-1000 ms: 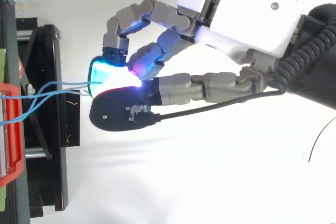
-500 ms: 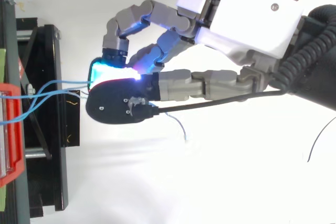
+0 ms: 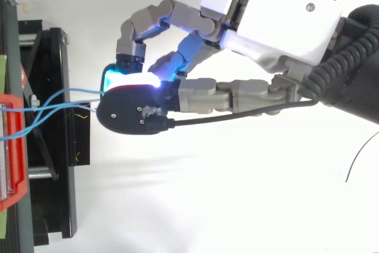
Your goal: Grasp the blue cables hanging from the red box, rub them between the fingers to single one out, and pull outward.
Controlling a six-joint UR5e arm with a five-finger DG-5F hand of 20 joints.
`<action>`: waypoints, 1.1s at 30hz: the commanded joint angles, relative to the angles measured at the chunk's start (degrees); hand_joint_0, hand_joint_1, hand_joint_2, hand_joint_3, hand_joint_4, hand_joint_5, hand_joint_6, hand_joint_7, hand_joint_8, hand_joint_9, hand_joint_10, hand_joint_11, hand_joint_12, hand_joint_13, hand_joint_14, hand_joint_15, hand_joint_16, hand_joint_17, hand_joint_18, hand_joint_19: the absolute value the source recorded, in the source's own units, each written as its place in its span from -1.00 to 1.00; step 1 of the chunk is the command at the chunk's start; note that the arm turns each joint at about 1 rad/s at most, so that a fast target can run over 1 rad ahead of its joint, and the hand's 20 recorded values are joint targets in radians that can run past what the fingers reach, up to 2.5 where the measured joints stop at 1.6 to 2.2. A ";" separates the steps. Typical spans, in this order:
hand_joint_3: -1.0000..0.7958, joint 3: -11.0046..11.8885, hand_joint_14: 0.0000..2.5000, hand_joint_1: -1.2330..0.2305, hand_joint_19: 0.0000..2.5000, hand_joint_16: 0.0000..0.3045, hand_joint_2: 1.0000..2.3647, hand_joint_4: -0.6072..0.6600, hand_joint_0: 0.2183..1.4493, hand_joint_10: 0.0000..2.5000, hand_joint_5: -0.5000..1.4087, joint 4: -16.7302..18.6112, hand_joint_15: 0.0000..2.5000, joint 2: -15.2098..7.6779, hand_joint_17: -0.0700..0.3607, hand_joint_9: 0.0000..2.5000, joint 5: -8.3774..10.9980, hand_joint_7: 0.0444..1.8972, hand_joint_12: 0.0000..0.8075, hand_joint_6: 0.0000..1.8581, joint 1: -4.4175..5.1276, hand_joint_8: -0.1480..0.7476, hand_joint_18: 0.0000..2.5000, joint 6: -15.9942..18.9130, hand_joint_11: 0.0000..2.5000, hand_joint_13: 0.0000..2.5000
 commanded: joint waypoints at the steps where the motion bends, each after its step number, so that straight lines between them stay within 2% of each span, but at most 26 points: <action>1: 0.09 0.00 -0.99 -0.27 -0.69 -0.60 -0.99 0.26 -0.39 -0.99 -0.59 -0.09 -0.64 0.06 -0.03 -0.14 0.00 0.05 0.21 -0.07 -0.03 0.22 -0.37 0.01 -0.58 -0.31; 5: -0.01 0.00 -0.99 -0.28 -0.68 -0.62 -0.98 0.30 -0.40 -0.99 -0.60 -0.36 -0.64 -0.03 -0.07 -0.16 0.00 0.06 0.16 -0.07 -0.03 0.19 -0.40 0.01 -0.58 -0.32; 10: -0.13 0.00 -0.99 -0.24 -0.64 -0.68 -0.98 0.26 -0.42 -0.99 -0.60 -0.53 -0.62 -0.03 -0.16 -0.17 0.00 0.09 0.05 -0.07 0.06 0.11 -0.46 1.06 -0.57 -0.35; 19: -0.32 0.00 -0.99 -0.24 -0.63 -0.67 -0.99 0.27 -0.48 -0.99 -0.60 -1.68 -0.63 -0.03 -0.15 -0.16 0.00 0.10 0.07 -0.07 0.23 0.12 -0.46 2.73 -0.56 -0.35; 24: -0.30 0.00 -0.99 -0.30 -0.63 -0.68 -0.99 0.28 -0.46 -0.99 -0.60 -1.68 -0.62 0.06 -0.16 -0.16 0.00 0.12 0.06 -0.07 0.32 0.12 -0.47 2.73 -0.56 -0.35; 33: -0.05 0.00 -0.99 -0.34 -0.65 -0.66 -0.97 0.23 -0.40 -0.99 -0.59 -1.76 -0.63 -0.03 -0.14 -0.15 0.00 0.18 0.08 -0.05 0.32 0.15 -0.43 2.73 -0.56 -0.33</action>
